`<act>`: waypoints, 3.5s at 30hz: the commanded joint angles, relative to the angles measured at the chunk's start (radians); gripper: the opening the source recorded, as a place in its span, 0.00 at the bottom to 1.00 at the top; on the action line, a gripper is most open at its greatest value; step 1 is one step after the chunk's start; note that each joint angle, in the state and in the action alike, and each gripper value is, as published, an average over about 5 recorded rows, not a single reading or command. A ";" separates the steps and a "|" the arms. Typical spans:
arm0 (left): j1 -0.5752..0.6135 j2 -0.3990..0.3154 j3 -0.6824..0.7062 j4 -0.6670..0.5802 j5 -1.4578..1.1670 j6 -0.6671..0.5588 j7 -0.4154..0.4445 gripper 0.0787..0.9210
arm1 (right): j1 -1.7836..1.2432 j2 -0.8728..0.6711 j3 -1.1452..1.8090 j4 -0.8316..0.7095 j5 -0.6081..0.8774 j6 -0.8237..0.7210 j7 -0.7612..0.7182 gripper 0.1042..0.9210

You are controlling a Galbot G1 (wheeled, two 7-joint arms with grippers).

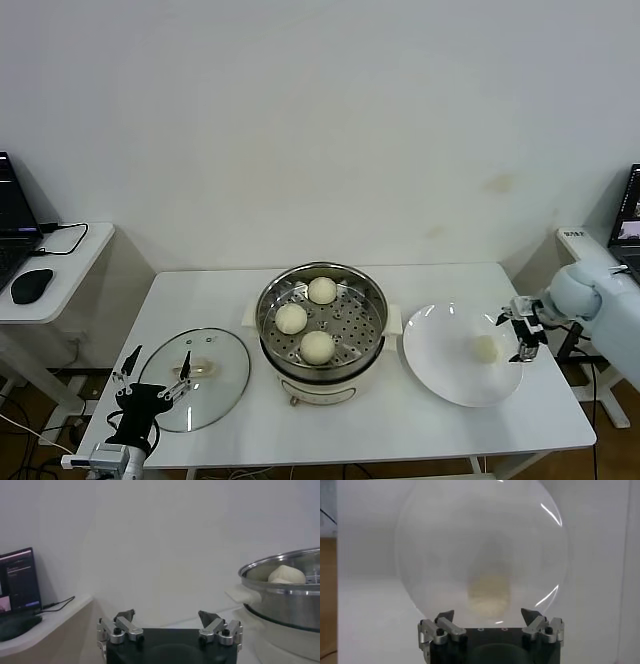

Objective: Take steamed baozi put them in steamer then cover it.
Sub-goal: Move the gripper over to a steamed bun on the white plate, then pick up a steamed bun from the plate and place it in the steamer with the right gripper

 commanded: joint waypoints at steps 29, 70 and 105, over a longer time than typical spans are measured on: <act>-0.003 -0.003 0.003 -0.001 -0.001 0.004 0.001 0.88 | -0.025 0.124 0.023 -0.127 -0.083 -0.010 0.009 0.69; -0.024 -0.011 0.007 -0.039 0.003 0.016 -0.001 0.88 | 0.853 0.286 -0.770 0.420 0.800 -0.507 0.165 0.61; -0.038 -0.017 0.009 -0.032 0.008 0.012 -0.003 0.88 | 0.616 0.439 -0.686 0.226 0.705 -0.643 0.317 0.69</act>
